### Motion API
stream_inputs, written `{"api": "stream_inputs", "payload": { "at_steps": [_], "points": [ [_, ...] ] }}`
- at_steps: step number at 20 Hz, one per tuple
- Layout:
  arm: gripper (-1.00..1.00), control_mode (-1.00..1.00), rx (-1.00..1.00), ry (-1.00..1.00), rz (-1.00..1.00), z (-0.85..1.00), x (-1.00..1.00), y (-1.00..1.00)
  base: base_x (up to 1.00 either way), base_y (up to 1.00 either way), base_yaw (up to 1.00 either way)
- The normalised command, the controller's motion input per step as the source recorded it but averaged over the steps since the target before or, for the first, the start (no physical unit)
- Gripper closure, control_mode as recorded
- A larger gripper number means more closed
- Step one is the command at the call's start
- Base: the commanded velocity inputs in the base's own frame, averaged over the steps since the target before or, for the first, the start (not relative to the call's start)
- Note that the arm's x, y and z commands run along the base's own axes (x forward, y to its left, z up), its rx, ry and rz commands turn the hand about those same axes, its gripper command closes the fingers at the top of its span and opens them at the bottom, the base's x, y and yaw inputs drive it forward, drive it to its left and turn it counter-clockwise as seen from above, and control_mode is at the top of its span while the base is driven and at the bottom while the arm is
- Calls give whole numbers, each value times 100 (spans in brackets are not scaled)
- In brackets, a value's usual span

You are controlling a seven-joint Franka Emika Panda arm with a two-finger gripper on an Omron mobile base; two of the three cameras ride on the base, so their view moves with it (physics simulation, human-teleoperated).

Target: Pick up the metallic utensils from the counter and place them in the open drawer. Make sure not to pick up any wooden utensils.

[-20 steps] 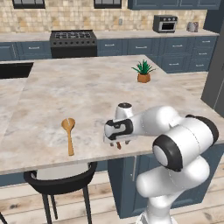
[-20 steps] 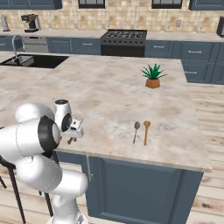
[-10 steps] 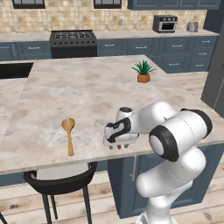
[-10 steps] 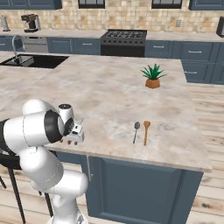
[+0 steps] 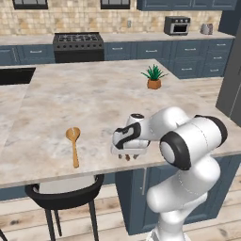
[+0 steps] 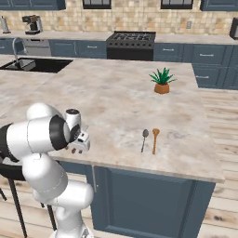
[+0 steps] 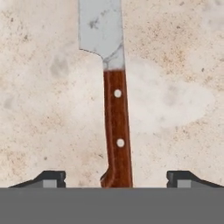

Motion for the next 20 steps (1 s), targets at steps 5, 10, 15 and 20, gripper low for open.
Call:
{"api": "stream_inputs", "payload": {
  "at_steps": [5,10,15,20],
  "points": [
    [100,-100,0,-17,0,-21,2,1,0,0,0],
    [100,-100,-1,-16,0,-49,-1,0,0,0,0],
    [100,-100,-2,-11,0,-54,-17,0,0,0,0],
    [100,-100,0,-16,-2,56,-50,-2,0,0,0]
  ]
}}
